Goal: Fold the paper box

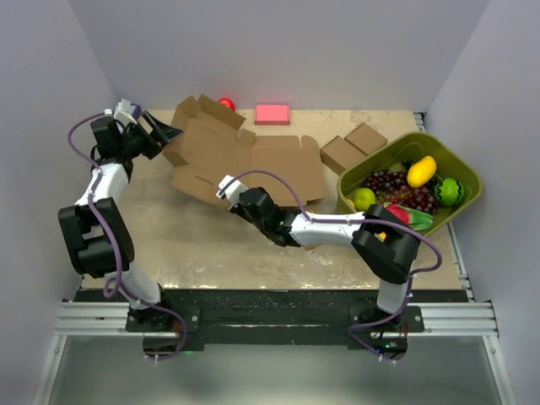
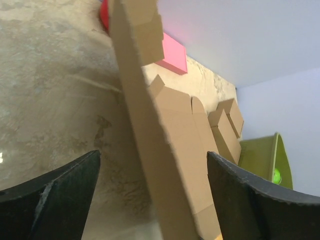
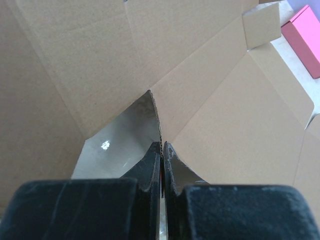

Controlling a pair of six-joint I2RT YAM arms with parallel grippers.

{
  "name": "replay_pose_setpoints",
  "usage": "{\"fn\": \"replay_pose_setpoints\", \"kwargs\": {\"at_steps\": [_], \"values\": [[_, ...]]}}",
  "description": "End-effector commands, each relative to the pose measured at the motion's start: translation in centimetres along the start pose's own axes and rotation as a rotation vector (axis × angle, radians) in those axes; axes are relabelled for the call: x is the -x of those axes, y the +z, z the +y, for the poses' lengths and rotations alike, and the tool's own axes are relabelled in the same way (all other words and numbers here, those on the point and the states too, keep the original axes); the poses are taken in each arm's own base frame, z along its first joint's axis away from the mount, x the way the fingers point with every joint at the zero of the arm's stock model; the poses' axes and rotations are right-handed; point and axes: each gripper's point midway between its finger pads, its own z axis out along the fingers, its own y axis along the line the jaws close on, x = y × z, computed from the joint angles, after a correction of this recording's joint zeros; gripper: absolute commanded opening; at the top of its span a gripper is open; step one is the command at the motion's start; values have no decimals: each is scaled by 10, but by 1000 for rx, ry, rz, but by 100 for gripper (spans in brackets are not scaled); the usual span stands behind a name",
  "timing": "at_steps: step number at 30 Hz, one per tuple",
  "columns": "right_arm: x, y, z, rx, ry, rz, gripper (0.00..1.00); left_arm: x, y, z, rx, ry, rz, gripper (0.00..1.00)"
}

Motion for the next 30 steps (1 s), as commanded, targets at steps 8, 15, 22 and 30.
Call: {"fn": "replay_pose_setpoints", "kwargs": {"at_steps": [8,15,22,30], "values": [[7,-2,-3,-24,23,-24,0,-19,10,-22,-132,171,149,51],[7,-3,-3,-23,27,-28,0,-30,15,-21,-105,228,200,24],[27,-12,-8,-14,72,-62,43,-9,0,-48,-151,386,114,0],[98,-51,-20,75,196,-173,75,23,-47,-99,-161,651,-33,0]]}}
